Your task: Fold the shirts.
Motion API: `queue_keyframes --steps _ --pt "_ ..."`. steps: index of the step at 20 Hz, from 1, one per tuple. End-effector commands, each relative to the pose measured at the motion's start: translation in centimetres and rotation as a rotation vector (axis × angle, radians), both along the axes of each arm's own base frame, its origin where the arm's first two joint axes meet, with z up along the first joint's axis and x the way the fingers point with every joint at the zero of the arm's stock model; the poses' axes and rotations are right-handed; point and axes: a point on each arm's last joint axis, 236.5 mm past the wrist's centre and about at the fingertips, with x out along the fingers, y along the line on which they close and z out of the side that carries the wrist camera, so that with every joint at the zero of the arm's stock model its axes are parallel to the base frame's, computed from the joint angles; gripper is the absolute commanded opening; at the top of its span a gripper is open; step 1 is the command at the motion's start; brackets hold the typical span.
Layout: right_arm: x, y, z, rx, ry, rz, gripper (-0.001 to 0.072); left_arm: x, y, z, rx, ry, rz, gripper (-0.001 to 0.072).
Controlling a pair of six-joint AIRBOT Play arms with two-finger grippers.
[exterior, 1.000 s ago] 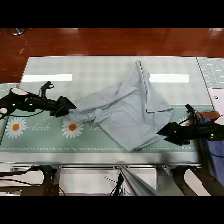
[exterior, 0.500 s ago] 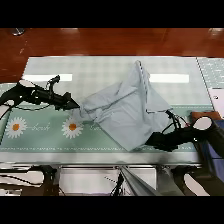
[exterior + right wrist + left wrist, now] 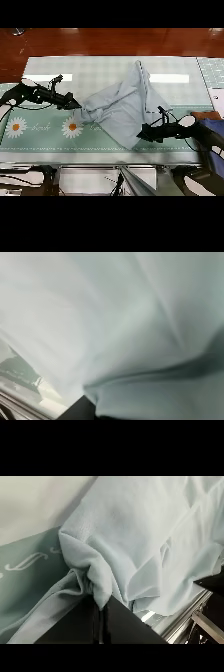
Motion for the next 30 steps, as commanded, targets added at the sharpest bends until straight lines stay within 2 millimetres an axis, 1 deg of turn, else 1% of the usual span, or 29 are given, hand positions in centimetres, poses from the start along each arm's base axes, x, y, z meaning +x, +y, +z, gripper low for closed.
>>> queue_keyframes --steps 1,2,3,4,5,6,7,8,9,10,11,12,13,14,15,16,17,18,20,22,23,24,25,26,27,29,30 --pt "3.8 0.8 3.1 0.043 -0.136 0.048 0.0025 0.7 0.0 1.7 -0.011 -0.014 0.017 0.0027" --pt "5.8 0.4 5.4 0.047 -0.2 0.079 0.0025 1.8 -0.1 3.7 -0.031 -0.063 0.023 0.0027" --pt "8.7 -0.6 8.5 0.033 -0.286 0.097 0.0025 3.4 -0.3 6.9 -0.063 -0.144 0.046 0.0027" --pt "11.7 -1.9 12.1 0.006 -0.379 0.09 0.0025 5.4 -0.7 11.4 -0.116 -0.254 0.087 0.0027" --pt "14.9 -3.6 16.8 -0.025 -0.488 0.062 0.0025 7.1 -0.9 16.6 -0.178 -0.354 0.145 0.0027" --pt "17.2 -5.0 21.8 -0.045 -0.602 0.045 0.0025 8.2 -1.2 22.4 -0.241 -0.47 0.197 0.0027" --pt "18.6 -6.5 27.4 -0.061 -0.722 0.037 0.0025 8.6 -1.1 27.9 -0.263 -0.608 0.221 0.0027" --pt "18.9 -7.6 32.4 -0.081 -0.825 0.041 0.0025 8.3 -0.9 32.5 -0.258 -0.732 0.232 0.0027" --pt "18.4 -8.5 37.1 -0.106 -0.919 0.052 0.0025 7.5 -0.6 37.0 -0.258 -0.843 0.243 0.0027" --pt "17.4 -9.0 40.9 -0.133 -1.0 0.066 0.0025 6.1 -0.3 41.7 -0.249 -0.964 0.255 0.0026" --pt "15.7 -9.2 44.7 -0.164 -1.084 0.079 0.0025 4.4 0.1 45.6 -0.231 -1.079 0.266 0.0027" --pt "13.8 -9.2 47.9 -0.205 -1.171 0.092 0.0025 2.2 0.6 49.6 -0.208 -1.2 0.277 0.0027" --pt "11.7 -9.2 50.3 -0.252 -1.242 0.1 0.0025 -0.3 1.0 53.0 -0.177 -1.311 0.286 0.0027" --pt "9.5 -9.2 52.2 -0.295 -1.305 0.098 0.0025 -2.6 1.5 55.5 -0.135 -1.402 0.294 0.0027" --pt "7.2 -9.3 53.7 -0.338 -1.361 0.086 0.0025 -5.3 1.9 57.8 -0.081 -1.492 0.298 0.0027" --pt "5.1 -9.7 54.8 -0.39 -1.403 0.066 0.0025 -7.5 2.3 59.2 -0.024 -1.55 0.313 0.0027" --pt "3.3 -10.0 55.5 -0.432 -1.432 0.039 0.0025 -9.6 2.8 60.1 0.033 -1.589 0.341 0.0027" --pt "1.3 -10.4 56.2 -0.473 -1.457 0.012 0.0025 -11.7 3.4 60.7 0.097 -1.62 0.375 0.0027" --pt "-2.2 -10.8 56.8 -0.524 -1.487 -0.027 0.0025 -16.2 4.2 61.6 0.214 -1.695 0.433 0.0027" --pt "-5.1 -10.7 56.8 -0.551 -1.502 -0.039 0.0025 -20.4 4.7 61.8 0.326 -1.759 0.466 0.0027" --pt "-6.2 -10.6 56.7 -0.558 -1.505 -0.041 0.0025 -21.9 4.9 61.4 0.38 -1.772 0.47 0.0027" --pt "-7.0 -10.5 56.5 -0.563 -1.51 -0.04 0.0025 -22.9 4.9 60.8 0.414 -1.767 0.462 0.0027" --pt "-7.5 -10.4 56.2 -0.566 -1.509 -0.04 0.0025 -23.4 4.7 59.9 0.433 -1.742 0.439 0.0027" --pt "-7.6 -10.5 55.7 -0.567 -1.497 -0.038 0.0025 -23.3 4.5 58.7 0.428 -1.692 0.423 0.0028" --pt "-7.4 -10.5 54.7 -0.564 -1.469 -0.032 0.0025 -22.8 4.5 57.3 0.417 -1.625 0.413 0.0028" --pt "-5.7 -10.8 51.7 -0.538 -1.365 -0.017 0.0025 -20.4 4.9 53.7 0.41 -1.487 0.392 0.0027" --pt "-4.5 -10.8 49.6 -0.514 -1.298 -0.002 0.0025 -18.7 5.3 51.3 0.404 -1.405 0.379 0.0027"
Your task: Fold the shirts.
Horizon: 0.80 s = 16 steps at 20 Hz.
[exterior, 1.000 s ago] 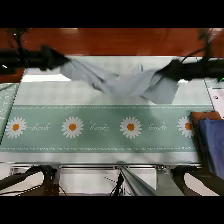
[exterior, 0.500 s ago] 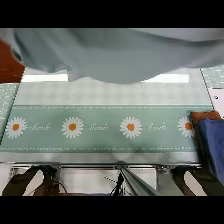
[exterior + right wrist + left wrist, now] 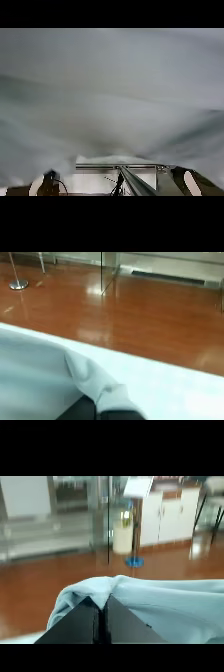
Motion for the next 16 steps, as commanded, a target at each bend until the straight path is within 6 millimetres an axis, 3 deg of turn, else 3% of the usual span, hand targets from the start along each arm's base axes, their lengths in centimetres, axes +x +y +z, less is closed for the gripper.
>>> queue_keyframes --steps 1,4,6,8,10,13,16 --pt "2.3 -0.1 -5.8 0.039 0.185 0.014 0.0025 3.6 1.2 -7.3 -0.039 0.245 0.012 0.0027" --pt "7.7 -0.7 -13.7 0.109 0.368 0.021 0.0025 10.7 3.1 -18.1 -0.124 0.505 0.011 0.0027" --pt "12.1 -1.6 -19.6 0.149 0.462 0.004 0.0025 15.3 3.5 -24.2 -0.258 0.606 0.008 0.0027" --pt "16.8 -2.5 -25.1 0.177 0.536 -0.006 0.0025 19.6 2.5 -28.7 -0.317 0.641 -0.045 0.0027" --pt "21.8 -2.9 -29.4 0.252 0.609 -0.026 0.0025 23.5 1.3 -33.5 -0.296 0.727 -0.068 0.0027" --pt "29.2 -3.2 -34.6 0.393 0.695 -0.047 0.0025 29.0 -0.2 -38.8 -0.325 0.827 -0.056 0.0027" --pt "34.7 -2.5 -37.7 0.529 0.791 -0.033 0.0025 32.9 -1.3 -42.6 -0.37 0.934 -0.056 0.0027"
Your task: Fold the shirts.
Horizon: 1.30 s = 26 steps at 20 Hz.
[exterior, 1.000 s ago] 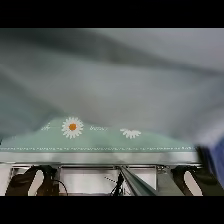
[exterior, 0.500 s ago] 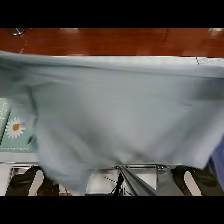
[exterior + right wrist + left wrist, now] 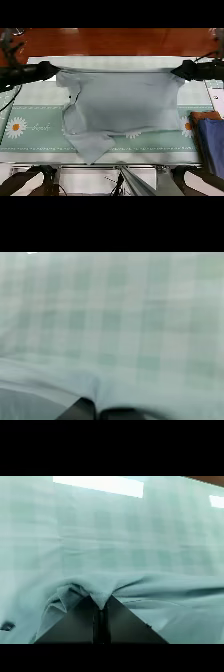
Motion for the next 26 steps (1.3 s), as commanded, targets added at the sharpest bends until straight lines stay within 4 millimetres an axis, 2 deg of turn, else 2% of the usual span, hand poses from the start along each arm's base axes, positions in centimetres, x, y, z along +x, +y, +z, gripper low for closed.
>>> queue_keyframes --steps 1,3,4,5,6,7,9,11,13,15,16,17,19,21,24,26 --pt "6.7 0.8 -5.0 0.193 0.116 -0.056 0.0026 4.4 -1.6 -5.6 -0.068 0.136 0.022 0.0027" --pt "8.1 1.3 -6.4 0.26 0.167 -0.048 0.0026 5.2 -2.3 -6.5 -0.139 0.198 0.036 0.0058" --pt "8.6 1.1 -6.9 0.282 0.187 -0.052 0.008 5.3 -2.4 -6.8 -0.156 0.219 0.045 0.0235" --pt "9.0 0.6 -7.1 0.299 0.194 -0.066 0.0304 5.1 -2.4 -6.8 -0.162 0.235 0.037 0.0632" --pt "9.1 -0.2 -6.9 0.304 0.187 -0.083 0.0507 4.5 -2.1 -6.8 -0.158 0.256 0.015 0.0706" --pt "9.3 -1.6 -6.6 0.299 0.172 -0.107 0.0558 3.5 -1.3 -7.0 -0.132 0.292 -0.016 0.0706" --pt "8.8 -4.7 -5.3 0.305 0.155 -0.146 0.0556 0.2 2.0 -8.1 -0.047 0.421 -0.078 0.0705" --pt "6.7 -7.6 -3.7 0.323 0.17 -0.146 0.0556 -4.3 5.5 -9.6 0.005 0.591 -0.097 0.0706" --pt "3.3 -9.8 -2.9 0.24 0.172 -0.063 0.0558 -8.5 8.6 -10.5 0.049 0.705 -0.078 0.0706" --pt "-1.4 -13.0 -5.2 0.035 0.293 -0.036 0.0585 -11.8 11.0 -11.5 0.071 0.74 -0.002 0.0706" --pt "-4.0 -14.8 -6.8 -0.047 0.373 -0.075 0.0634 -13.6 11.7 -12.2 0.073 0.752 0.032 0.0706" --pt "-5.8 -15.9 -8.0 -0.058 0.415 -0.151 0.0634 -15.7 11.9 -13.0 0.061 0.762 0.044 0.0706" --pt "-8.1 -15.6 -10.1 -0.018 0.412 -0.247 0.0634 -19.0 11.6 -14.8 0.018 0.777 0.092 0.0706" --pt "-9.9 -14.0 -12.1 0.029 0.397 -0.295 0.0634 -20.6 10.6 -16.5 -0.059 0.77 0.161 0.0706" --pt "-11.2 -10.4 -13.0 0.134 0.361 -0.269 0.0634 -20.6 7.8 -17.7 -0.207 0.735 0.193 0.0706" --pt "-11.8 -9.2 -13.4 0.174 0.368 -0.26 0.0633 -19.9 6.2 -18.1 -0.288 0.699 0.2 0.0705"
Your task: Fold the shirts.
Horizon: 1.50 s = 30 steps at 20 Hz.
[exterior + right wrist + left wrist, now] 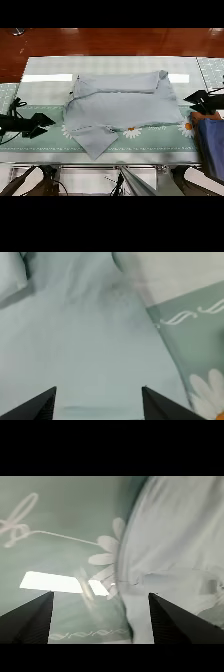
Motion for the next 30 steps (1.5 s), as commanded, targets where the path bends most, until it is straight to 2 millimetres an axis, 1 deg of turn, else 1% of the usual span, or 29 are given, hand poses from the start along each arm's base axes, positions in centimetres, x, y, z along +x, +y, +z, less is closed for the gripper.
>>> queue_keyframes --steps 1,4,6,11,13,14,15,16,17,18,19,20,21,23,26,28,30 --pt "-1.6 2.1 -1.2 0.063 -0.012 -0.017 0.0633 0.7 -2.5 -1.0 -0.103 -0.068 0.097 0.0704" --pt "-1.9 2.5 -1.4 0.079 -0.002 -0.012 0.0632 0.4 -3.7 -2.0 -0.1 -0.046 0.059 0.0704" --pt "-1.9 2.5 -1.4 0.079 -0.003 -0.008 0.0632 0.4 -5.0 -2.6 -0.101 -0.036 0.02 0.0704" --pt "-1.5 2.8 -0.9 0.104 -0.016 -0.023 0.0631 1.4 -10.1 -3.9 -0.144 -0.034 -0.039 0.0703" --pt "-1.0 2.3 -0.5 0.102 -0.033 -0.044 0.0631 0.7 -11.4 -4.4 -0.153 -0.016 -0.099 0.0701" --pt "-0.8 1.3 -0.2 0.094 -0.042 -0.065 0.0631 0.3 -11.6 -4.5 -0.159 -0.011 -0.12 0.0698" --pt "-0.7 0.1 0.2 0.08 -0.049 -0.09 0.0631 0.1 -11.7 -4.3 -0.167 -0.018 -0.145 0.0523" --pt "-0.9 -1.3 0.3 0.066 -0.046 -0.119 0.0631 0.0 -11.7 -4.0 -0.177 -0.029 -0.168 0.0097" --pt "-1.6 -2.6 0.0 0.054 -0.026 -0.155 0.063 0.0 -11.6 -3.8 -0.184 -0.032 -0.168 0.0027" --pt "-2.8 -3.7 -0.9 0.025 0.028 -0.172 0.063 0.2 -11.4 -3.6 -0.191 -0.033 -0.157 0.0027" --pt "-4.5 -4.5 -2.2 -0.023 0.108 -0.176 0.0629 0.5 -11.2 -3.5 -0.19 -0.038 -0.15 0.0027" --pt "-5.9 -4.8 -3.3 -0.051 0.169 -0.176 0.0629 0.7 -11.0 -3.5 -0.188 -0.043 -0.144 0.0027" --pt "-6.6 -4.7 -4.0 -0.052 0.199 -0.173 0.0629 0.8 -11.0 -3.4 -0.187 -0.046 -0.144 0.0027" --pt "-6.6 -3.8 -4.9 0.004 0.22 -0.173 0.0627 0.8 -11.0 -3.4 -0.187 -0.048 -0.145 0.0027" --pt "-5.7 -2.9 -5.9 0.079 0.223 -0.178 0.0626 0.8 -11.0 -3.4 -0.186 -0.048 -0.145 0.0027" --pt "-5.1 -2.0 -6.9 0.086 0.227 -0.142 0.0625 1.0 -10.9 -3.5 -0.181 -0.051 -0.14 0.0027" --pt "-4.3 -1.1 -8.0 0.089 0.229 -0.119 0.0626 1.6 -10.4 -3.7 -0.157 -0.068 -0.12 0.0027"
